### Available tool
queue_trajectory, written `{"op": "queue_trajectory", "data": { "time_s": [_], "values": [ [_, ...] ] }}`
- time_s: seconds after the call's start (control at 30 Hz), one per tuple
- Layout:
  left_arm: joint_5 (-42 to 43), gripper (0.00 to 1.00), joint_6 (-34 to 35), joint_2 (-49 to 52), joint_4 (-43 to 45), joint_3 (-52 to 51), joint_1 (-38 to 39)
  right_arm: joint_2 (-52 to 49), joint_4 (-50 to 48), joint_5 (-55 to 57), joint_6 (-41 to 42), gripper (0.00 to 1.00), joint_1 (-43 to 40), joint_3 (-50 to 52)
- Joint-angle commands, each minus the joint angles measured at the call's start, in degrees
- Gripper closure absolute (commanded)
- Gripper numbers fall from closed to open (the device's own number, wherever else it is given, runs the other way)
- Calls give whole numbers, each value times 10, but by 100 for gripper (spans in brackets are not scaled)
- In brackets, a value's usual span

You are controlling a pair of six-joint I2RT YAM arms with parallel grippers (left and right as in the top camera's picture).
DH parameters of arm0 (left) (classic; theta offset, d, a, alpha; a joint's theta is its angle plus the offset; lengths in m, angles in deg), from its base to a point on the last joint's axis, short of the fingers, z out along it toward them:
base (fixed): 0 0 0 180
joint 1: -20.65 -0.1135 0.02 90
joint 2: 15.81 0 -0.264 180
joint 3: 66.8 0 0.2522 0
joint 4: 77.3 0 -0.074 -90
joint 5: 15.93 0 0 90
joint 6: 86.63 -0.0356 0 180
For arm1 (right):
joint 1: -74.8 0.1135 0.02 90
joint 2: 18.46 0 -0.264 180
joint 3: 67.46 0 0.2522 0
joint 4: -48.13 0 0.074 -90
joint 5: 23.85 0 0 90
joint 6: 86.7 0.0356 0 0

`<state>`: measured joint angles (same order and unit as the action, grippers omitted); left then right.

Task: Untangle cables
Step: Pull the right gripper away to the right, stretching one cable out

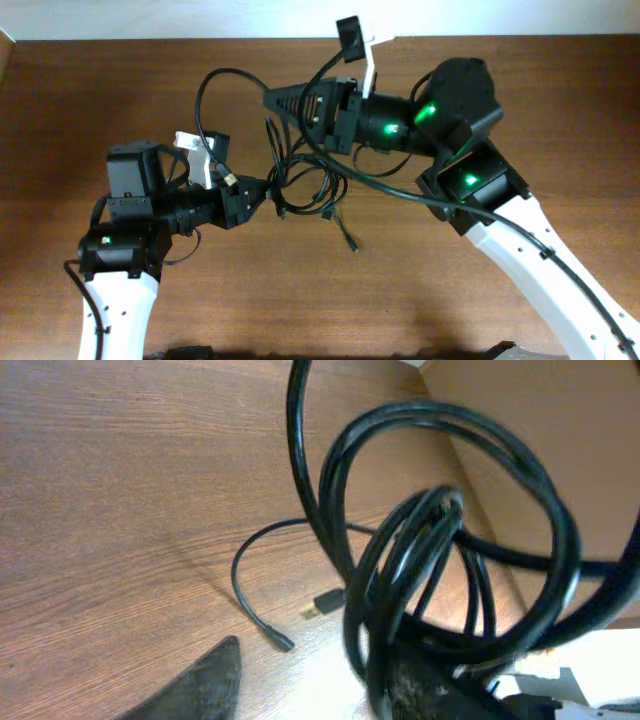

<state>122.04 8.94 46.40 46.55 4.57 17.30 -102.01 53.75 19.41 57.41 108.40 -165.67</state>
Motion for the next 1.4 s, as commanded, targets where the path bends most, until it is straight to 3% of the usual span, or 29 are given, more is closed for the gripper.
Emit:
{"op": "queue_trajectory", "data": {
  "time_s": [0.0, 0.07, 0.1, 0.13, 0.3, 0.47, 0.73, 1.37],
  "values": [
    [-2, 63, 0, 3, 4, 3, 0, -1, -4, -11, 4, 96, 17, -11],
    [-2, 71, 0, 3, 6, 3, 0, -2, -4, -9, 4, 96, 27, -11],
    [-2, 90, 1, 3, 10, 3, 0, -2, -5, -7, 4, 96, 30, -11],
    [-2, 100, 5, 3, 12, 3, 0, -2, -5, -7, 4, 96, 31, -11],
    [-2, 100, 13, 3, 14, 3, 0, -2, -5, -6, 3, 96, 31, -11],
    [7, 100, 13, 3, 12, 3, 0, -2, 18, 20, -53, 96, -18, -11],
    [7, 100, 13, 1, 9, 3, -1, -2, 132, 24, -89, 96, -188, -11],
    [-15, 100, 12, 1, 7, 3, -7, -2, 277, 85, -203, 96, -495, -11]
  ]
}}
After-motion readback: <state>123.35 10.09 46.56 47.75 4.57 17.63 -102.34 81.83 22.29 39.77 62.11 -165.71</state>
